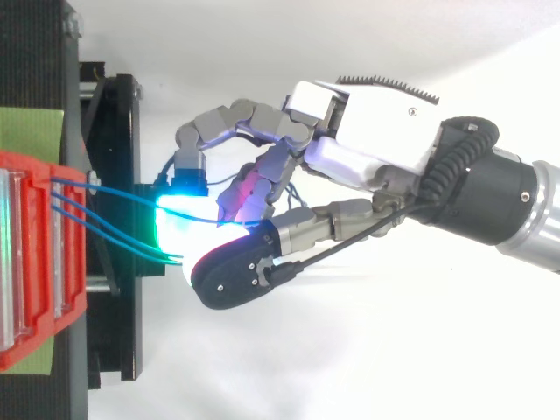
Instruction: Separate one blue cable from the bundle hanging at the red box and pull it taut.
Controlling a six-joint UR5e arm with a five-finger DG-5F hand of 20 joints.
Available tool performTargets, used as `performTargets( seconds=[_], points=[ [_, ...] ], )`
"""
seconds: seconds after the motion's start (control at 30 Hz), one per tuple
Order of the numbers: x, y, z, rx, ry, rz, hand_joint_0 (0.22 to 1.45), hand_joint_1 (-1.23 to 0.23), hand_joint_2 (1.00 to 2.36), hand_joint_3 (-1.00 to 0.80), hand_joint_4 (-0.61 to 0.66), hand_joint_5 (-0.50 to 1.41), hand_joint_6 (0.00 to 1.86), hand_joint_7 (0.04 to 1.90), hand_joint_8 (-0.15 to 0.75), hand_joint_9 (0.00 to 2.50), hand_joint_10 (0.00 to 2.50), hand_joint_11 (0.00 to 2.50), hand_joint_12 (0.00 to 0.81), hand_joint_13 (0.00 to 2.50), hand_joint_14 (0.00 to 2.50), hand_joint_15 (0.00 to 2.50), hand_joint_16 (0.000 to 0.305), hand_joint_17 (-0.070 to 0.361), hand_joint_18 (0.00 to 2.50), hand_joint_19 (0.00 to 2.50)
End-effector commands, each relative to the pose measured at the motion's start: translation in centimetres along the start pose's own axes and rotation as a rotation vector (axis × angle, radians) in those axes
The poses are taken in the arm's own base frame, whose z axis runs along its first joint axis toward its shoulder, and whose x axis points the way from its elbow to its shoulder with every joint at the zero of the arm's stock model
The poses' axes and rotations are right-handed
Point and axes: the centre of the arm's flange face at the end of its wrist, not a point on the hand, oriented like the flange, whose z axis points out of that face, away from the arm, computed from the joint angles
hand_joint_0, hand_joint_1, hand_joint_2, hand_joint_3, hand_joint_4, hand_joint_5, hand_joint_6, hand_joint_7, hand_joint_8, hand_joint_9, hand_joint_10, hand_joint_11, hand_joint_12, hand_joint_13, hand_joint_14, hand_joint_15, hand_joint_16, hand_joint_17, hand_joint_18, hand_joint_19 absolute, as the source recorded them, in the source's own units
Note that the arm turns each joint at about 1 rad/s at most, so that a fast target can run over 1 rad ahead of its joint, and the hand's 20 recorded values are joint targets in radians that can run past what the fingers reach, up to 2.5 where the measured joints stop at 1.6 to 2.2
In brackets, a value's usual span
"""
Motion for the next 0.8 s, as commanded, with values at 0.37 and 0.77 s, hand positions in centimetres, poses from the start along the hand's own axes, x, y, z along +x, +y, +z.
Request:
performTargets(
  seconds=[0.37,0.77],
  points=[
    [-2.0,-0.1,0.2,0.027,0.0,-0.007,0.64,-0.75,1.0,-0.5,0.0,-0.13,0.85,0.99,0.316,1.25,0.02,1.03,0.357,0.82,0.02,0.55,0.043,0.096,0.67,0.67],
    [-2.2,-0.1,0.3,0.027,-0.002,-0.007,0.63,-0.96,1.0,-0.5,0.05,-0.15,0.92,0.97,0.315,1.19,0.01,1.26,0.362,0.72,0.02,0.52,0.046,0.104,0.66,0.6]
  ],
)
